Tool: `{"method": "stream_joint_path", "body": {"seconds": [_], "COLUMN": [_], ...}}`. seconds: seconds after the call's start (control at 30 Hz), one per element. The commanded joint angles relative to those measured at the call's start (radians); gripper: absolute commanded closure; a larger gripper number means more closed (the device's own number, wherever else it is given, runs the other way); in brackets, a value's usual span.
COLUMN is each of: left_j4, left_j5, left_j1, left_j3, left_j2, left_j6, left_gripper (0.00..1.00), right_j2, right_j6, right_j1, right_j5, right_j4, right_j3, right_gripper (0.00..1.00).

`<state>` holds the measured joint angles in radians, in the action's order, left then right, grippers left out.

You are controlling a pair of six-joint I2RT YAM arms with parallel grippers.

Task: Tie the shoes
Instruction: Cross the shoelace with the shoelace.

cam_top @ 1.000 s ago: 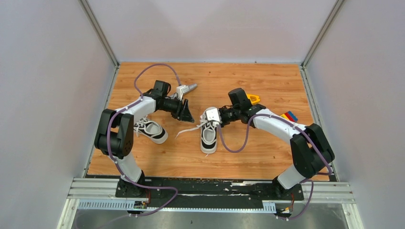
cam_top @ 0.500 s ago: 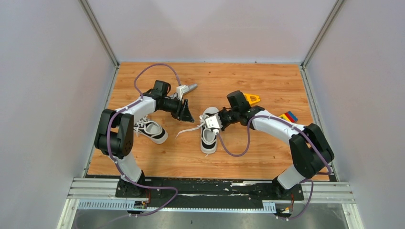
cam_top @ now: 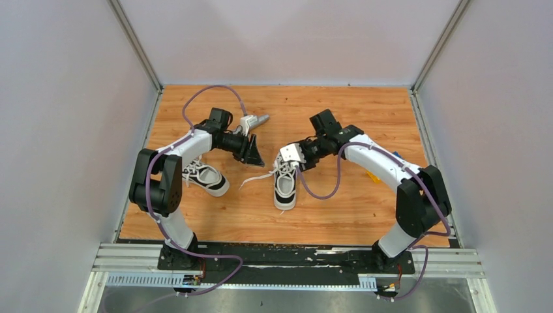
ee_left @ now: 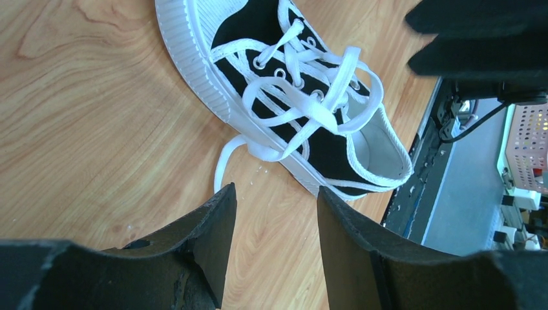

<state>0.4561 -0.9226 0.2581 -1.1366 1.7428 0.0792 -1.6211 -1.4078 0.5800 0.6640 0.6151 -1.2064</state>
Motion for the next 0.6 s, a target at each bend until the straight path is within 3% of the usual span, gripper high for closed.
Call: {"method": "stream_joint_path", "body": {"seconds": [0.0, 0.27, 0.57], "left_j4": [0.005, 0.046, 0.222], "left_j5": [-0.011, -0.015, -0.018], "left_j1": [-0.009, -0.01, -0.01], "left_j3": [-0.017, -0.031, -0.112], "left_j2": [-0.028, -0.02, -0.01], "left_j6": [0.052, 0.097, 0.202], "left_gripper": [0.43, 0.42, 0.43], "right_j2": [0.01, -0.14, -0.261], "right_j6": [-0.076, -0.123, -0.149], "right_j1": [-0.091, -0.154, -0.121], "right_j5": [0.049, 0.049, 0.102], "right_j4": [0.253, 0.266, 0.125], "right_j3": [-0.103, -0.172, -0.213], "right_gripper": [0.54, 0.63, 0.69]}}
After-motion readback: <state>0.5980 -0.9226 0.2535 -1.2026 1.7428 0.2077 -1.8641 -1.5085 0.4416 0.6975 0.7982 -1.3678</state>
